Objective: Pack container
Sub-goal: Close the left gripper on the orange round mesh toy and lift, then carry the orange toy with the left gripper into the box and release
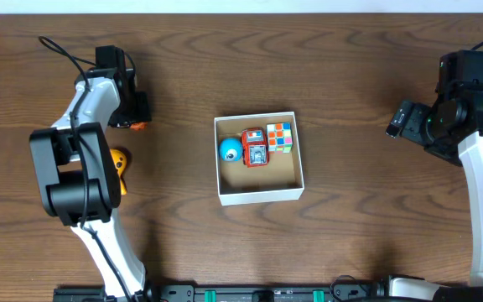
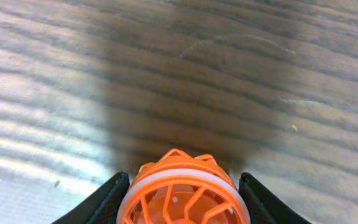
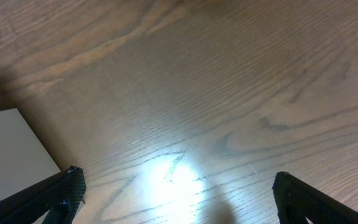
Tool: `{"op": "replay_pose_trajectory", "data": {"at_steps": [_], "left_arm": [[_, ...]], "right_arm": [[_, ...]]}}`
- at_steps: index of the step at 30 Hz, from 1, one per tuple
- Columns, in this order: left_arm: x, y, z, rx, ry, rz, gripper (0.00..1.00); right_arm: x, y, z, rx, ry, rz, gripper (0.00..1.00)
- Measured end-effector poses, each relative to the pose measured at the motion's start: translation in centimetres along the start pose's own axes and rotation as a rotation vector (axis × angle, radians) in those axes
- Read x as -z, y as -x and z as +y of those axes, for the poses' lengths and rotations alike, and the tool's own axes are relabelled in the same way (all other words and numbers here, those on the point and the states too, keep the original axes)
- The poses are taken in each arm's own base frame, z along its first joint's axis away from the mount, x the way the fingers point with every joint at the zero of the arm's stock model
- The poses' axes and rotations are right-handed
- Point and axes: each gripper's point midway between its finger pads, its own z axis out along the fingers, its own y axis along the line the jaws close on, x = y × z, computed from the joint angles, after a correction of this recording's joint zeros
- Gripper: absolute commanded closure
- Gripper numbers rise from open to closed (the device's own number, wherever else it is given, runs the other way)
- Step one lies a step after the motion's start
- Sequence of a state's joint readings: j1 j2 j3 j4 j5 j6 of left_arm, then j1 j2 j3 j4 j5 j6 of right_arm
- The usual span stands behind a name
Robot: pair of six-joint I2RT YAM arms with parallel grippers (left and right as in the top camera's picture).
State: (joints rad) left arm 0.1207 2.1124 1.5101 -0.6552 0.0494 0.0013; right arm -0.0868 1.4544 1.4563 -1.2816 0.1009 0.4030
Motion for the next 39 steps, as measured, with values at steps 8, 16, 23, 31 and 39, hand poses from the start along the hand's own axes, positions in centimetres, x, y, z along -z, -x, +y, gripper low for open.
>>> {"op": "replay_pose_trajectory", "data": {"at_steps": [8, 16, 23, 31, 39], "left_arm": [[12.5, 0.8, -5.1, -0.113, -0.048, -0.196, 0.94], [21.8, -5.8, -16.6, -0.418, -0.185, -0.279, 0.94], [22.9, -13.0, -24.5, -0.679, -0.280, -0.226, 0.94], [21.2, -17.3, -28.7, -0.824, -0.304, -0.154, 0.94], [17.2, -19.7, -31.1, -0.896, -0.280, -0.067, 0.94]], "right_arm": [[0.0, 0.2, 0.1, 0.021, 0.003, -0.007, 0.01], [0.0, 0.2, 0.1, 0.022, 0.004, -0.009, 0.01], [0.0, 0.1, 0.1, 0.022, 0.002, -0.006, 0.01], [0.0, 0.1, 0.0, 0.025, 0.002, -0.004, 0.01], [0.0, -0.1, 0.0, 0.026, -0.001, 0.004, 0.01]]}}
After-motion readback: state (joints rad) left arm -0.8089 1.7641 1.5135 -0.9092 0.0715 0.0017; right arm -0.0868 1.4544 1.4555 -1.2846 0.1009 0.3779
